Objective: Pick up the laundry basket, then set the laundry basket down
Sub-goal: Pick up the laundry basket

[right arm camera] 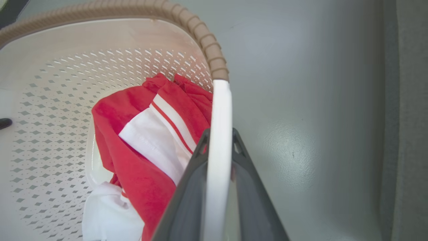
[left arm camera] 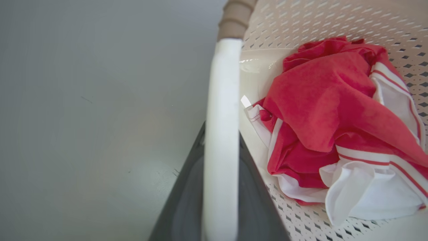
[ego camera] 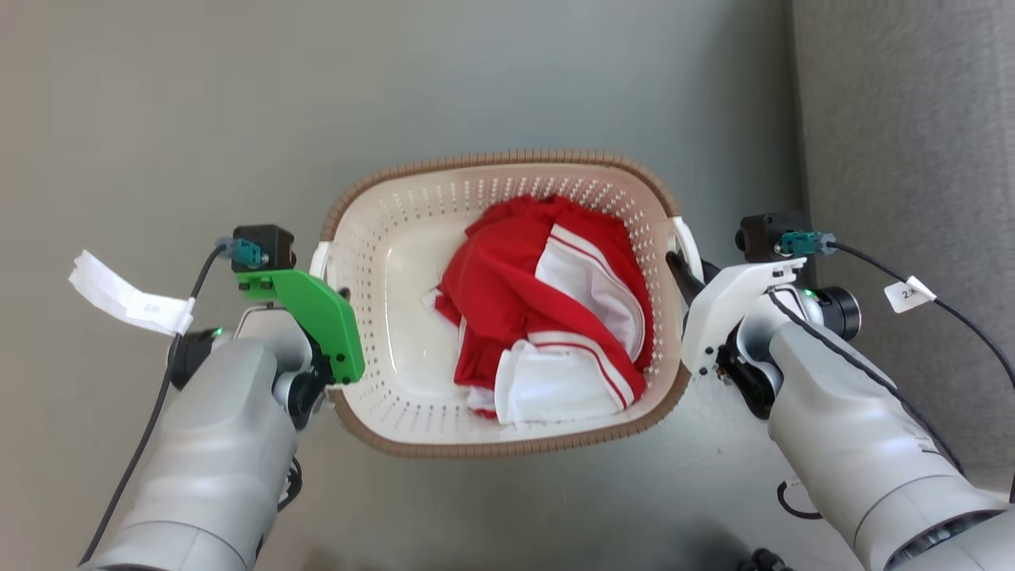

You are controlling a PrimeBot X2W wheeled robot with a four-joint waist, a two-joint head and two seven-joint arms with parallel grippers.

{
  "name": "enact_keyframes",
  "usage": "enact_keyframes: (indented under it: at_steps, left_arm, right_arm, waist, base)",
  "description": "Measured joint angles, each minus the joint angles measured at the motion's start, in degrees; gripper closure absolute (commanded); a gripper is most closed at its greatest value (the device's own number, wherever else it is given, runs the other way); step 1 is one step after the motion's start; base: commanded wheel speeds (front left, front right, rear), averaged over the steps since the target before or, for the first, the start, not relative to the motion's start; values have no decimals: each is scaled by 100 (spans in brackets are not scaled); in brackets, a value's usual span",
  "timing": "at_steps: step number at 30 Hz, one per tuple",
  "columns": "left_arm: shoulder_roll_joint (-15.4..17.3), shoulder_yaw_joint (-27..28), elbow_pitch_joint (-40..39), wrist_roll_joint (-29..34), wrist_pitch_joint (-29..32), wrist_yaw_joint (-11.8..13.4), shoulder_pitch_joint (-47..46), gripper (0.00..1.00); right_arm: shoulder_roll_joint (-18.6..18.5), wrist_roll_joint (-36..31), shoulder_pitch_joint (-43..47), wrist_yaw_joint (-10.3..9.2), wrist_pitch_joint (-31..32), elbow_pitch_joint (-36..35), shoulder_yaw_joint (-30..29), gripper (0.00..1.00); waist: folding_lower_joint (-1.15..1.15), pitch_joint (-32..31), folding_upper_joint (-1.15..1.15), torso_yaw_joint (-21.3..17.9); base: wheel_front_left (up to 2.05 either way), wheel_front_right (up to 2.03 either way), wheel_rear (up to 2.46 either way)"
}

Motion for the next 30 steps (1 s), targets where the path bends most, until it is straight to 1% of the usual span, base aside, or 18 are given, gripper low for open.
enact_keyframes:
  at_steps: [15, 20, 30]
  left_arm:
    - [9, -166, 82, -514, 659, -29, 519, 100]
    - [8, -269, 67, -705, 851, -29, 656, 100]
    - [9, -331, 71, -881, 1178, -29, 780, 100]
  right_arm:
    - [-3, 548, 355, 0, 806, 92, 439, 100]
    - [0, 668, 452, 0, 1032, 181, 461, 100]
    - [1, 905, 559, 0, 1391, 236, 547, 100]
  waist:
    - [0, -1046, 0, -60]
    - [0, -1409, 0, -93]
    - [0, -2087, 0, -131]
  base:
    - [0, 0, 0]
    - [0, 0, 0]
    - [0, 0, 0]
